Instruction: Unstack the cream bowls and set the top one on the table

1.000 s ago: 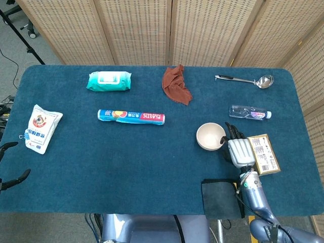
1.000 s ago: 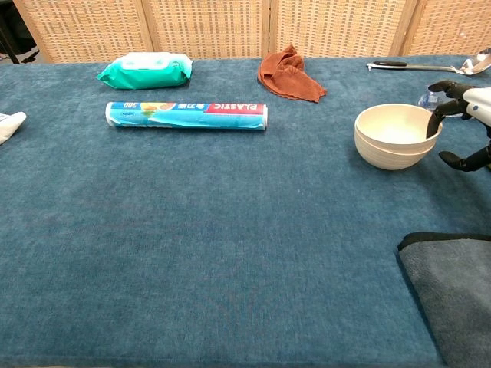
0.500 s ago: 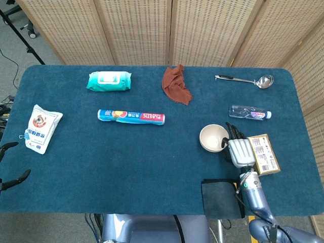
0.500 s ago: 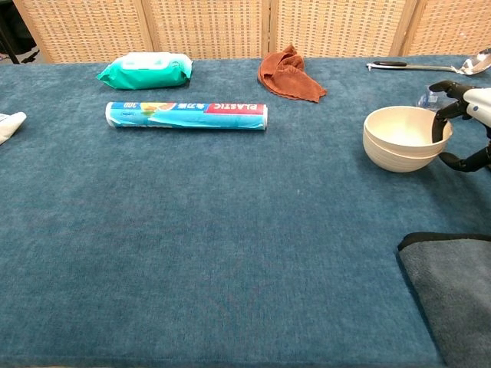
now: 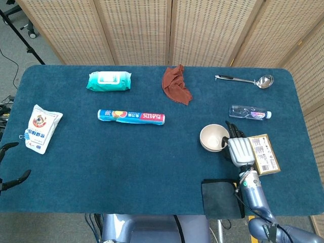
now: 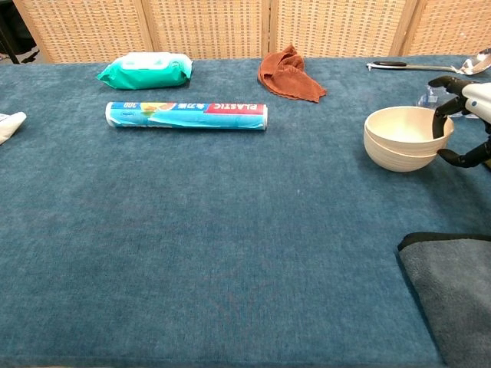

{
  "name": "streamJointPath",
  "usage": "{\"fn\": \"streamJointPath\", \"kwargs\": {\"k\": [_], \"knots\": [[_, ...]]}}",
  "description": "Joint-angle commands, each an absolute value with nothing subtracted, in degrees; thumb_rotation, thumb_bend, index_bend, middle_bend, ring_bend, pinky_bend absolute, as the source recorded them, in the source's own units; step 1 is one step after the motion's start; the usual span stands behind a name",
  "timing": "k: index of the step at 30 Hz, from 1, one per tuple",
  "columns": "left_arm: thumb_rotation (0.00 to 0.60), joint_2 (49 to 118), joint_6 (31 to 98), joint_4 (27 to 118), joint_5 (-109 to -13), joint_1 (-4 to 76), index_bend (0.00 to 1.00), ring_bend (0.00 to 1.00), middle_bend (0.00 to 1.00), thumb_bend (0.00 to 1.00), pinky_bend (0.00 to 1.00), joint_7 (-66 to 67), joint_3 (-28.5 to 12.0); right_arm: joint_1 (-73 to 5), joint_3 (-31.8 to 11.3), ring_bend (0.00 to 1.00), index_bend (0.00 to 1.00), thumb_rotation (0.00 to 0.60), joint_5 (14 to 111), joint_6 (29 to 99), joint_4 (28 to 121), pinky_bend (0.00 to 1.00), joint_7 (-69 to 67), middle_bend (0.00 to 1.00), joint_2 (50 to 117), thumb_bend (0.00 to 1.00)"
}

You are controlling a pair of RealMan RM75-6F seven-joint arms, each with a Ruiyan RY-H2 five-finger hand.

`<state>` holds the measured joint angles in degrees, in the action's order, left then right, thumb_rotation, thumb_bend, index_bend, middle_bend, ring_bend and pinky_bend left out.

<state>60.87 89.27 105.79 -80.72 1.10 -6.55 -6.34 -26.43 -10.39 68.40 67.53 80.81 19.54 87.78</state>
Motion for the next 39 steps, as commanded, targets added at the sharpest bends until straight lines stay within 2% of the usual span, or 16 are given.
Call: {"fn": "streamJointPath", "kwargs": {"k": [1,20,39], "knots": [[0.600,60.9,89.3,105.8,-80.7,1.1,0.26,0.00,0.00,0.18,0.05,-6.5,-6.3,-26.5,-10.5,0.00,0.56,0.600,68.3,67.6,81.0,0.21,19.8,0.00,87.6,0.41],[0.600,60.9,89.3,105.9,-80.7,1.1,0.26,0.00,0.00,0.18,0.05,-6.4,-6.3,-26.7,-11.7,0.00,0.60,0.600,67.1,68.6,81.5,0.21,21.7,0.00,86.9,0.41],[0.600,60.9,89.3,105.9,-80.8,1.1,0.26,0.00,0.00,0.18,0.05,-6.2,-6.3,-28.1,-13.5,0.00,0.61,0.600,66.9,69.1,85.5,0.21,24.8,0.00,82.8,0.41]]}}
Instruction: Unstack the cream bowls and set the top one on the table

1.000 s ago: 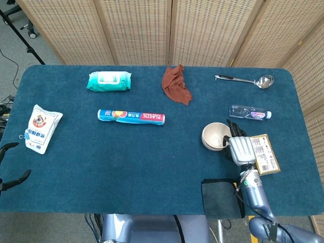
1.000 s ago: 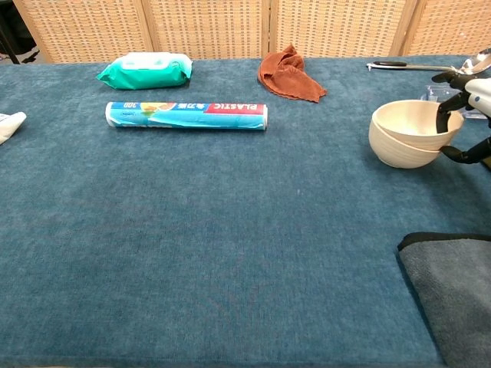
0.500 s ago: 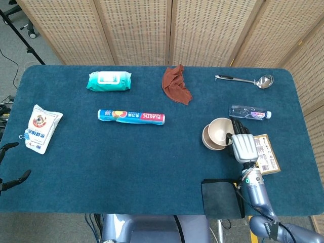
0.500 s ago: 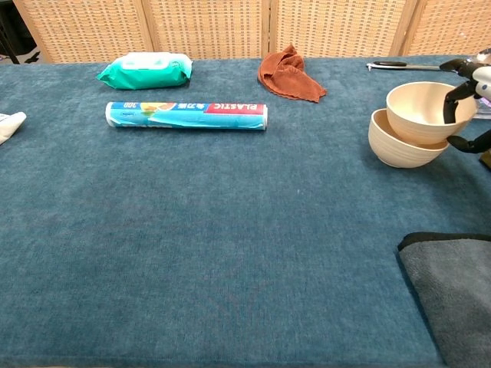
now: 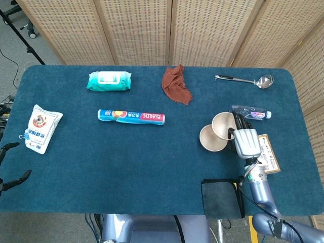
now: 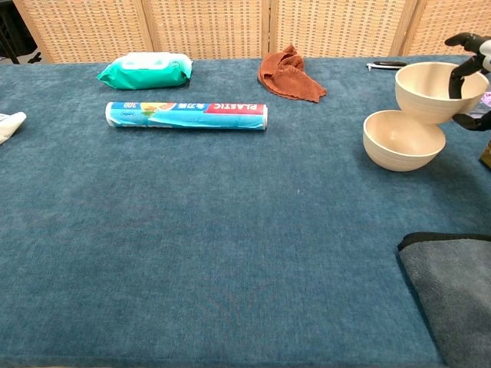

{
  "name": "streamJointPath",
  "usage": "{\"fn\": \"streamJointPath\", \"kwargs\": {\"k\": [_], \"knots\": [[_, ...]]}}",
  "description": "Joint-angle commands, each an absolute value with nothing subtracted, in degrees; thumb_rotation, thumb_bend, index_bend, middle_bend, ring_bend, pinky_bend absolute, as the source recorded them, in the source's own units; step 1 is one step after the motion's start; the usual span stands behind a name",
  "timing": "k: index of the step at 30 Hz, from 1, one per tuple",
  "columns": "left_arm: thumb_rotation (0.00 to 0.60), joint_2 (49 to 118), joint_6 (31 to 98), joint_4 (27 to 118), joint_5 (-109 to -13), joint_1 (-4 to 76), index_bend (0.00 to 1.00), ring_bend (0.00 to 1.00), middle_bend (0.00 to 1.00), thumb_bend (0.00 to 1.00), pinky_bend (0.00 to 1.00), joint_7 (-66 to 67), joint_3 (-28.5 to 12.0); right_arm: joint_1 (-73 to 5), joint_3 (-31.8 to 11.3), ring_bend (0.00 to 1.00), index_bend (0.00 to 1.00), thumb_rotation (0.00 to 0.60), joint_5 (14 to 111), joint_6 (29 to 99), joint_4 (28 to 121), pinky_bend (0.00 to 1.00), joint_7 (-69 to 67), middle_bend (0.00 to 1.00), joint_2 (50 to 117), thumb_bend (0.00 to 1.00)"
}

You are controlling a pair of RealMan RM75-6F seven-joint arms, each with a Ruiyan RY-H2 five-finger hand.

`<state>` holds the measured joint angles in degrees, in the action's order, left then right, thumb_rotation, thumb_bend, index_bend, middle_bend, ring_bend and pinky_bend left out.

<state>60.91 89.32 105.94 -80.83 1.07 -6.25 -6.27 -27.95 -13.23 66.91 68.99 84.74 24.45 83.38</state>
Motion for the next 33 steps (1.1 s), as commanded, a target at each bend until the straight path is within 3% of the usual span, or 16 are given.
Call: {"fn": "streamJointPath", "kwargs": {"k": [1,16,33], "knots": [[0.600,60.9,89.3,105.9,-80.8,1.1,0.26,0.00,0.00,0.18,0.05,-6.3,-6.3,-28.2,-13.6,0.00,0.61,0.600,67.0,69.2,85.8,0.21,24.9,0.00,82.7,0.41],[0.600,60.5,89.8,106.4,-81.6,0.9,0.26,0.00,0.00,0.18,0.05,-6.8,-6.2,-27.7,-14.8,0.00,0.61,0.600,65.5,73.2,96.3,0.21,29.7,0.00,79.2,0.40],[0.600,58.8,90.5,107.7,-81.0,0.4,0.26,0.00,0.00,0.18,0.05,-8.5,-6.7,-22.6,-9.4,0.00,0.61,0.600,70.0,81.3,110.4,0.21,35.3,0.00,76.2,0.39]]}}
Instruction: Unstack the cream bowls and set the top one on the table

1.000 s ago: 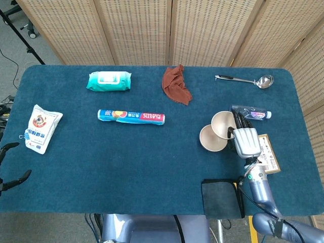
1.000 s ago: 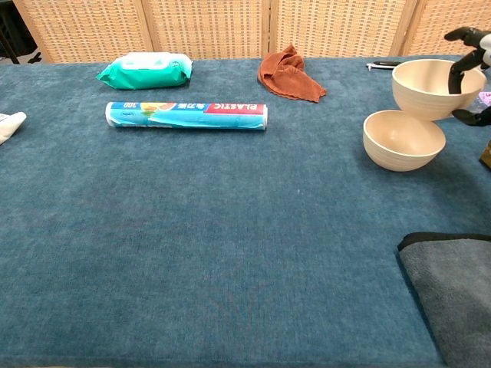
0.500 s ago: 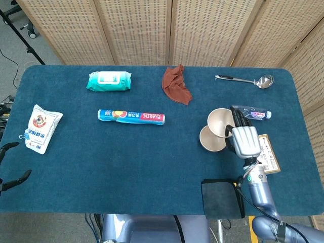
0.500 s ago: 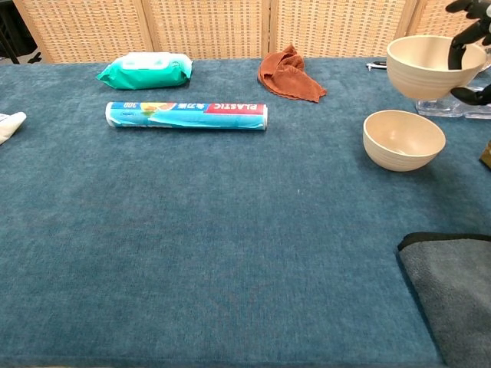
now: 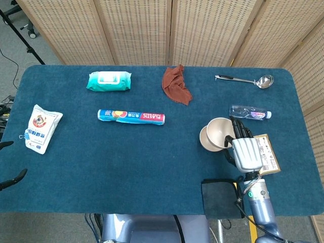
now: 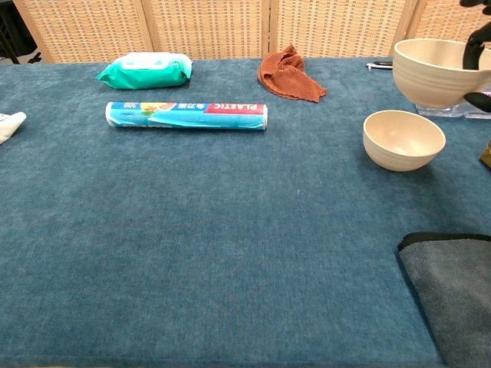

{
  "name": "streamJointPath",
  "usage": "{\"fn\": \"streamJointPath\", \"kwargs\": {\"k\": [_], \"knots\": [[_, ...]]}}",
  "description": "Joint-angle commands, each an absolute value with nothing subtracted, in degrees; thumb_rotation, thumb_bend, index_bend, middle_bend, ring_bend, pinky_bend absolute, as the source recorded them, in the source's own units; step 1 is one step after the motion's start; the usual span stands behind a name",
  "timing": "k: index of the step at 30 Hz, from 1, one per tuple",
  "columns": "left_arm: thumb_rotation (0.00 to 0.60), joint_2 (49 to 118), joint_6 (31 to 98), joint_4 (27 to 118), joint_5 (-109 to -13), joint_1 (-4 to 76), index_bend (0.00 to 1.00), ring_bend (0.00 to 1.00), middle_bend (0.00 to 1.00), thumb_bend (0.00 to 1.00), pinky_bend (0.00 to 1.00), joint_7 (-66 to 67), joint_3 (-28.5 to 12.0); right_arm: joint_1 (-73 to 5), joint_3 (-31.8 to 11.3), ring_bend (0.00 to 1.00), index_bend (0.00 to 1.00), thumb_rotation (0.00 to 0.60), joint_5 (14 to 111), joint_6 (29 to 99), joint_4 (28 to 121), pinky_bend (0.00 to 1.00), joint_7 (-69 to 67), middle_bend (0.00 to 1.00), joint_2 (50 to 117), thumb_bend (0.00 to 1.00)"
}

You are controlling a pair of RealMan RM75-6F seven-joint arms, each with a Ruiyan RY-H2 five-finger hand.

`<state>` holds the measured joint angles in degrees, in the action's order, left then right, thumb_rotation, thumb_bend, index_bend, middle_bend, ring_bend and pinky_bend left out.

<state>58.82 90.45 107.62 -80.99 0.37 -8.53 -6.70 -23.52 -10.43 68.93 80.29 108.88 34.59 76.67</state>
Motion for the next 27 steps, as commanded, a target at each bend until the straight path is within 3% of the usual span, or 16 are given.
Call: {"fn": "streamJointPath", "kwargs": {"k": [1,11,27], "knots": [[0.600,58.8,90.5,107.7,-81.0,0.4,0.26,0.00,0.00,0.18,0.05,-8.6,-6.7,-22.4,-9.1,0.00,0.61,0.600,70.2,81.6,110.9,0.21,35.4,0.00,76.2,0.39],[0.600,58.4,91.1,108.2,-81.5,0.1,0.26,0.00,0.00,0.18,0.05,-9.0,-6.7,-19.0,-4.6,0.00,0.61,0.600,75.1,85.1,115.7,0.21,37.2,0.00,77.3,0.39],[0.600,58.5,91.3,108.2,-82.4,0.0,0.26,0.00,0.00,0.18,0.05,-8.6,-6.4,-15.5,-2.0,0.00,0.61,0.600,75.3,85.4,112.8,0.21,34.4,0.00,79.2,0.39]]}}
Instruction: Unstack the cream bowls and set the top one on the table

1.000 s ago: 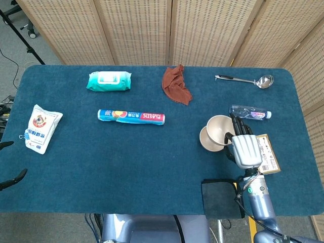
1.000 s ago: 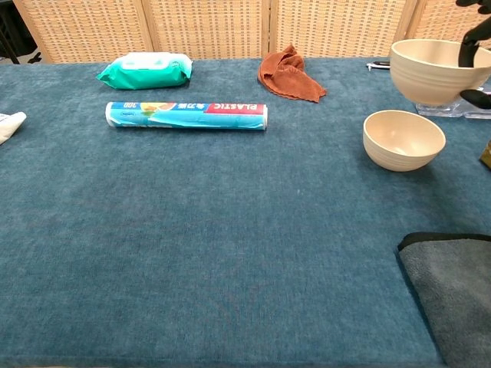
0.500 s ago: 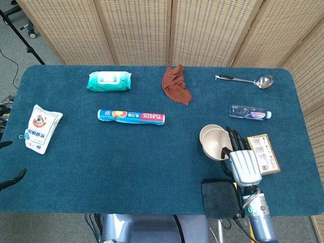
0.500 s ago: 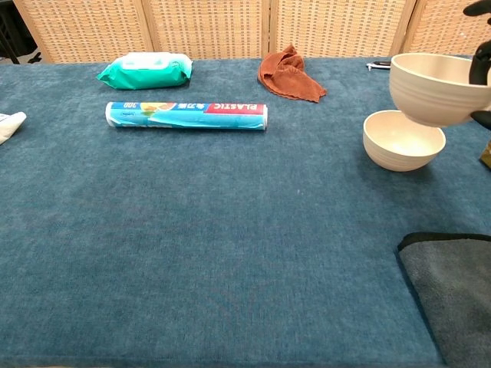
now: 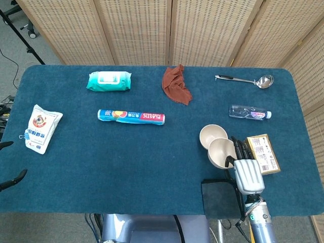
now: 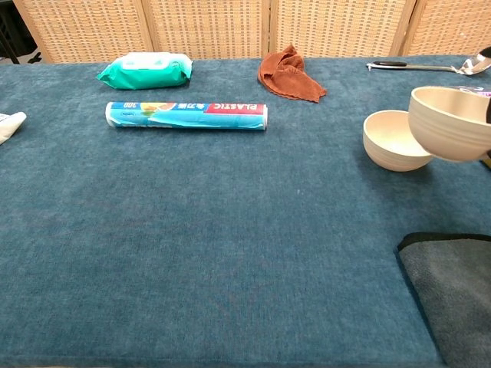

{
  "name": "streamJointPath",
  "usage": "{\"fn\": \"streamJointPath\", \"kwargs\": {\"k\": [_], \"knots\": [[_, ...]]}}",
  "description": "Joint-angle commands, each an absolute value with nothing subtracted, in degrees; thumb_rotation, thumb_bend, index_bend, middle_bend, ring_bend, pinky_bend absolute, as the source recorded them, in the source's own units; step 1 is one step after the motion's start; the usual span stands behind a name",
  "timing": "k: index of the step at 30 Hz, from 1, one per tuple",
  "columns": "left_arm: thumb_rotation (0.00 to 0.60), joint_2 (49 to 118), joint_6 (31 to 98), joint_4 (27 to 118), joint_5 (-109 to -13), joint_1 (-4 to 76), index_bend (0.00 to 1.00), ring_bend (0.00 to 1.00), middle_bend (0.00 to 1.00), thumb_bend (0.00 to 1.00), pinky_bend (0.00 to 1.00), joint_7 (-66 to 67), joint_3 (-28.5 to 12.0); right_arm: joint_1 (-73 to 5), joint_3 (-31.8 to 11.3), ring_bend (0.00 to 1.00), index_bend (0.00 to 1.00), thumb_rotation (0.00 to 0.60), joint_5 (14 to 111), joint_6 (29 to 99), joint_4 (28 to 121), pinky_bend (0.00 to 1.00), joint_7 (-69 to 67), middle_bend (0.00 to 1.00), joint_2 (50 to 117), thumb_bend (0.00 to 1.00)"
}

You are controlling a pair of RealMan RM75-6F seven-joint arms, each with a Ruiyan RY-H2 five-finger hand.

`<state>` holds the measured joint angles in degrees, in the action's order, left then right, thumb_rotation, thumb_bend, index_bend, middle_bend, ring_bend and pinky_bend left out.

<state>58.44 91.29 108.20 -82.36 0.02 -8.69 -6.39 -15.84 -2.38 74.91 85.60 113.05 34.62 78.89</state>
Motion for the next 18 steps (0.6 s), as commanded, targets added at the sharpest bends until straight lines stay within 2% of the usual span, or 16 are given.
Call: {"fn": "streamJointPath", "kwargs": {"k": [1,18], "knots": [[0.600,58.5,91.3,108.2,-82.4,0.0,0.26,0.00,0.00,0.18,0.05,-8.6,-6.3,-15.4,-1.7,0.00,0.61,0.600,75.5,85.3,112.7,0.21,34.3,0.00,79.4,0.39],[0.600,58.1,92.2,108.5,-83.3,-0.4,0.26,0.00,0.00,0.18,0.05,-9.0,-6.2,-15.3,-2.0,0.00,0.62,0.600,75.4,82.8,109.4,0.21,33.7,0.00,85.0,0.39]]}}
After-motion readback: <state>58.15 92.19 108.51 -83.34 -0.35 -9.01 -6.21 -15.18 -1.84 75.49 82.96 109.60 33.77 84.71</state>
